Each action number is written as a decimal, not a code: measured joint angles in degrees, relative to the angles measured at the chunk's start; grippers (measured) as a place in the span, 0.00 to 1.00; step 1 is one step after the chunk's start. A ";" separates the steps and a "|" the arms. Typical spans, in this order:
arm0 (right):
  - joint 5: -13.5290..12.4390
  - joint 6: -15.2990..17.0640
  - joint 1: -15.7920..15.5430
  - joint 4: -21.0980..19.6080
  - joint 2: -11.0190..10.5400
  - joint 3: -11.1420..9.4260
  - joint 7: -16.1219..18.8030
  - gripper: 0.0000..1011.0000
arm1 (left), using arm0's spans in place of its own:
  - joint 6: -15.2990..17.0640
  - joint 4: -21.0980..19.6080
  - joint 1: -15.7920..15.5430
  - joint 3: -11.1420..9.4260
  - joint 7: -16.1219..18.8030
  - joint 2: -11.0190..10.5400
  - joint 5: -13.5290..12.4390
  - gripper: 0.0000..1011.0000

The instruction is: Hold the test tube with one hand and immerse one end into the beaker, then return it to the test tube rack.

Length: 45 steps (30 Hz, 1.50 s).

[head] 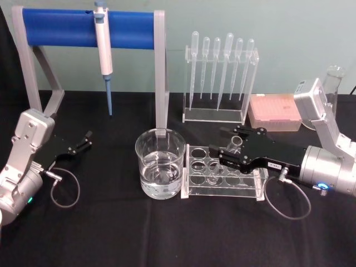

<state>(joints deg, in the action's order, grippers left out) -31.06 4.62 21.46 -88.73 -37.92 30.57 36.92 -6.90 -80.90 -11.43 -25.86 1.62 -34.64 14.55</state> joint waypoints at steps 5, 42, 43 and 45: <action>-0.80 -0.60 -0.86 -2.24 -0.08 -1.62 -0.75 0.69 | 0.00 0.00 0.00 0.00 0.00 0.00 0.00 0.99; 8.06 -6.08 -13.42 0.73 10.94 -18.08 -34.54 0.99 | 0.00 0.00 0.00 0.00 0.00 0.00 0.00 0.99; 8.05 -6.08 -13.42 0.73 10.96 -18.09 -34.50 0.99 | 0.00 0.00 0.00 0.00 0.00 0.00 0.00 0.99; 8.04 -6.08 -13.42 0.73 10.93 -18.09 -34.51 0.99 | 0.00 0.00 0.00 0.00 0.00 0.00 0.00 0.99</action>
<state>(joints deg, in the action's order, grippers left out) -23.02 -1.46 8.03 -88.00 -26.99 12.48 2.41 -6.91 -80.90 -11.43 -25.86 1.62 -34.65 14.55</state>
